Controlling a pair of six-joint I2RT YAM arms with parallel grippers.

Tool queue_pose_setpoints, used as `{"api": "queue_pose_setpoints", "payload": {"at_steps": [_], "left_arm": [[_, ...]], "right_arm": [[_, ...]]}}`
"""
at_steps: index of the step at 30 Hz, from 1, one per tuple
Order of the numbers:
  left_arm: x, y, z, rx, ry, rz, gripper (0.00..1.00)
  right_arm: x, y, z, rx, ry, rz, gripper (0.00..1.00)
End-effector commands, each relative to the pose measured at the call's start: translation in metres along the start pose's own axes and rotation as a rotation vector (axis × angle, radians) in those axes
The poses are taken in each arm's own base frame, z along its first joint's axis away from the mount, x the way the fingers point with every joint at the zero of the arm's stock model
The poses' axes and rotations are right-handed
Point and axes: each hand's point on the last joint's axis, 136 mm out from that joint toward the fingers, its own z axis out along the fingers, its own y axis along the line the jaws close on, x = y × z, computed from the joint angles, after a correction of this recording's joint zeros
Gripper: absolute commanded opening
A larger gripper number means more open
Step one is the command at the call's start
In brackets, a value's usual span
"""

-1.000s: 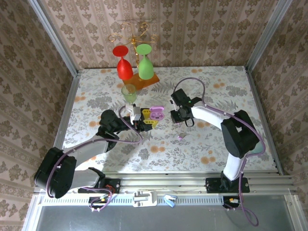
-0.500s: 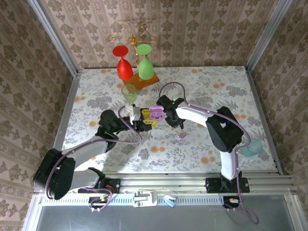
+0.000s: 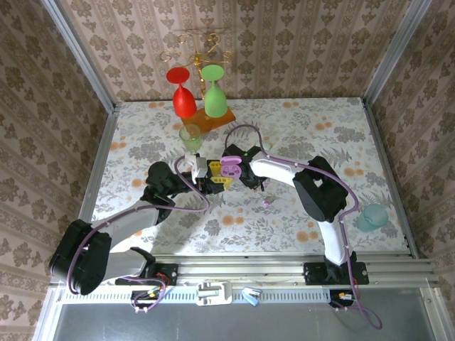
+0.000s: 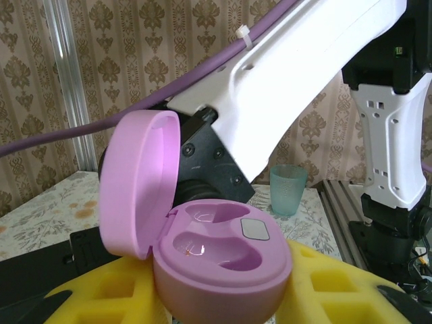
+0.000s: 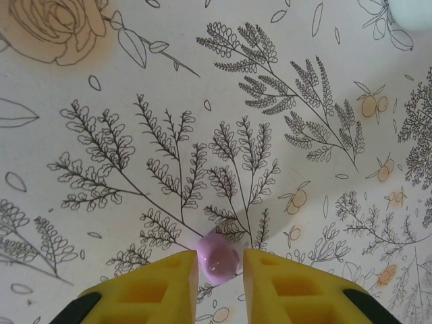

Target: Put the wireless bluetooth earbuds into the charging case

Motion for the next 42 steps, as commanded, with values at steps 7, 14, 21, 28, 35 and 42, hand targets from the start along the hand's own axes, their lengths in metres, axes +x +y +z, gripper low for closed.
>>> {"api": "queue_pose_setpoints", "payload": {"at_steps": [7, 14, 21, 28, 35, 42], "left_arm": [[-0.008, -0.003, -0.003, 0.001, -0.017, 0.05, 0.3], [-0.008, -0.003, -0.004, -0.002, -0.018, 0.052, 0.3], [-0.008, -0.003, -0.004, -0.003, -0.018, 0.053, 0.3], [-0.008, -0.003, -0.004, -0.003, -0.018, 0.051, 0.3], [-0.008, -0.002, -0.004, -0.005, -0.017, 0.05, 0.3], [-0.007, 0.0, -0.005, -0.016, -0.019, 0.046, 0.3]], "right_arm": [[0.005, -0.002, 0.009, 0.07, 0.046, -0.06, 0.23], [0.007, 0.0, 0.016, 0.076, 0.063, -0.075, 0.21], [0.011, 0.0, 0.019, 0.074, 0.078, -0.082, 0.25], [0.013, 0.0, 0.021, 0.069, 0.086, -0.085, 0.23], [0.01, -0.003, 0.014, 0.053, 0.061, -0.057, 0.17], [-0.003, -0.006, -0.023, -0.205, -0.093, 0.154, 0.16]]}}
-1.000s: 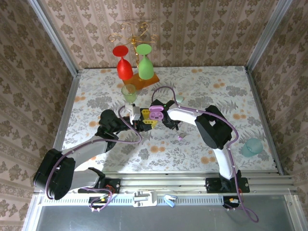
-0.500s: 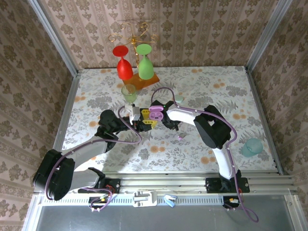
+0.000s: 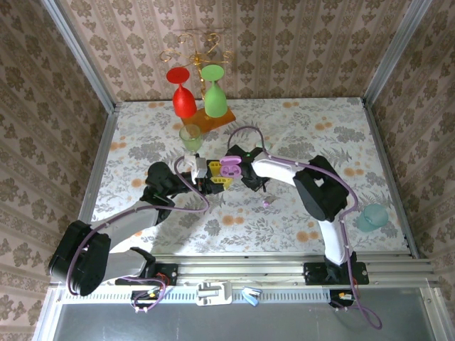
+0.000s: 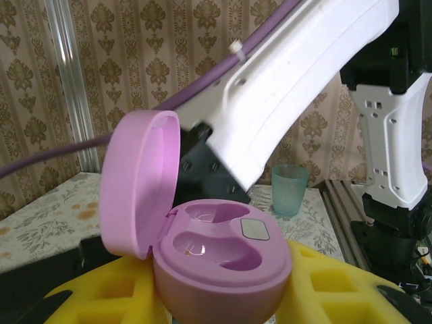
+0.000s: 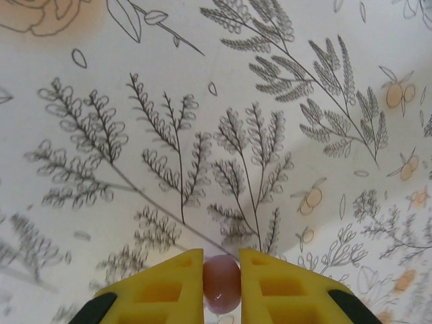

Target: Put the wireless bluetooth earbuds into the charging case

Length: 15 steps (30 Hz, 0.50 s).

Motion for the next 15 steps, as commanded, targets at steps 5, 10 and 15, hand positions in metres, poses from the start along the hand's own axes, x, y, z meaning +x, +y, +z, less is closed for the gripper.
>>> {"api": "queue_pose_setpoints", "payload": {"at_steps": [5, 10, 15], "left_arm": [[-0.008, 0.0, -0.004, -0.006, -0.03, 0.033, 0.3], [-0.007, 0.002, -0.005, -0.015, -0.032, 0.027, 0.3], [-0.005, 0.002, -0.005, -0.014, -0.036, 0.023, 0.3]], "right_arm": [[-0.014, 0.0, -0.061, -0.415, -0.182, 0.26, 0.16], [-0.011, 0.005, -0.094, -0.747, -0.228, 0.433, 0.14], [-0.008, -0.005, -0.113, -0.997, -0.262, 0.618, 0.13]]}}
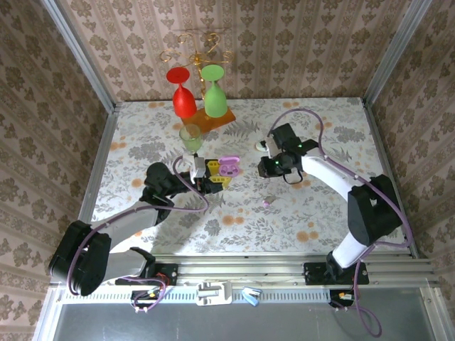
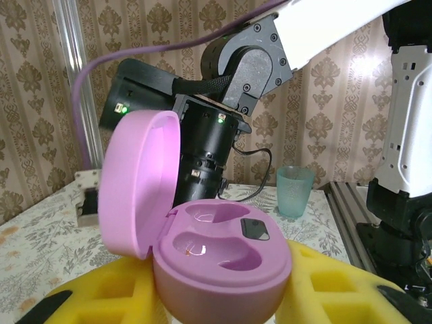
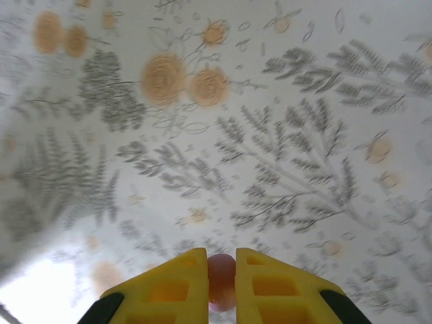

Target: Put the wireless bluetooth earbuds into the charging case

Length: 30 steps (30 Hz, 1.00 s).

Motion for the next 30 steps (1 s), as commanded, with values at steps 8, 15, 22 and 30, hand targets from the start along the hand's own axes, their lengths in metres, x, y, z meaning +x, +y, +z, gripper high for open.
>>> {"api": "queue_pose_setpoints", "payload": {"at_steps": [8, 15, 22, 30], "left_arm": [[-0.002, 0.001, -0.001, -0.004, -0.025, 0.024, 0.3], [0.001, 0.003, -0.002, -0.01, -0.022, 0.025, 0.3], [0.002, 0.003, -0.002, -0.01, -0.021, 0.022, 0.3], [0.005, 0.003, -0.002, -0.011, -0.019, 0.024, 0.3]], "right_arm": [[-0.008, 0.031, -0.025, -0.475, -0.04, 0.32, 0.13], [-0.016, 0.038, -0.035, -0.631, -0.054, 0.402, 0.13], [-0.016, 0.035, -0.035, -0.688, -0.02, 0.525, 0.11], [-0.019, 0.037, -0.033, -0.749, 0.031, 0.618, 0.1]]}}
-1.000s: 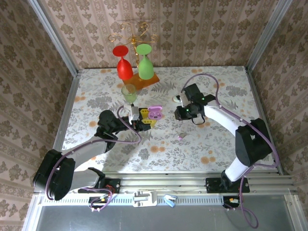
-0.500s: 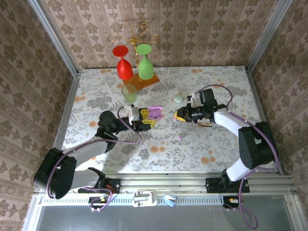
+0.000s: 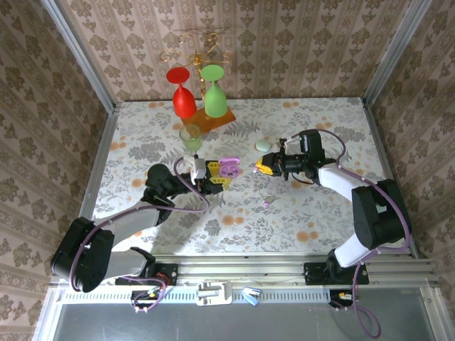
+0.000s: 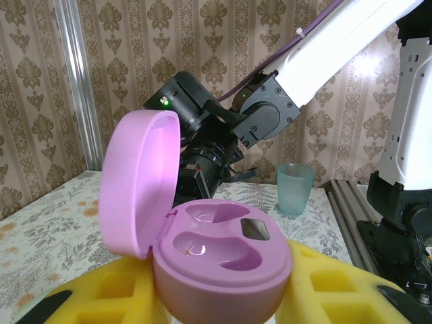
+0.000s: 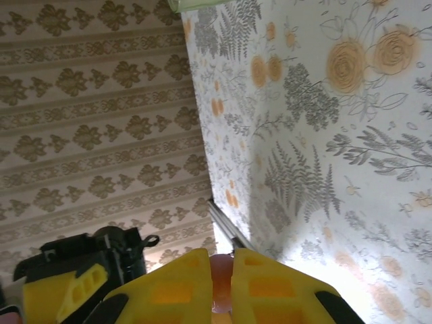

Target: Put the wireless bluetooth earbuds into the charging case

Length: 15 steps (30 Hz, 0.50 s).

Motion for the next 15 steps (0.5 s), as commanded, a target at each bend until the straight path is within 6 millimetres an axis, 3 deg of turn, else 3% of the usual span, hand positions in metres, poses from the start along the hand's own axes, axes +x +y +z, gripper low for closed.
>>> {"api": "queue_pose_setpoints", "payload": {"at_steps": [1, 7, 15], "left_arm": [[-0.001, 0.002, -0.002, -0.008, -0.017, 0.025, 0.3], [0.01, 0.013, 0.0, -0.05, 0.011, 0.04, 0.3], [0.021, 0.049, 0.002, -0.209, 0.01, 0.163, 0.3]], "right_arm": [[0.004, 0.003, 0.001, -0.048, 0.042, 0.06, 0.09], [0.008, 0.025, -0.009, -0.065, 0.013, 0.001, 0.09], [0.023, 0.077, -0.015, -0.11, -0.03, -0.14, 0.09]]}}
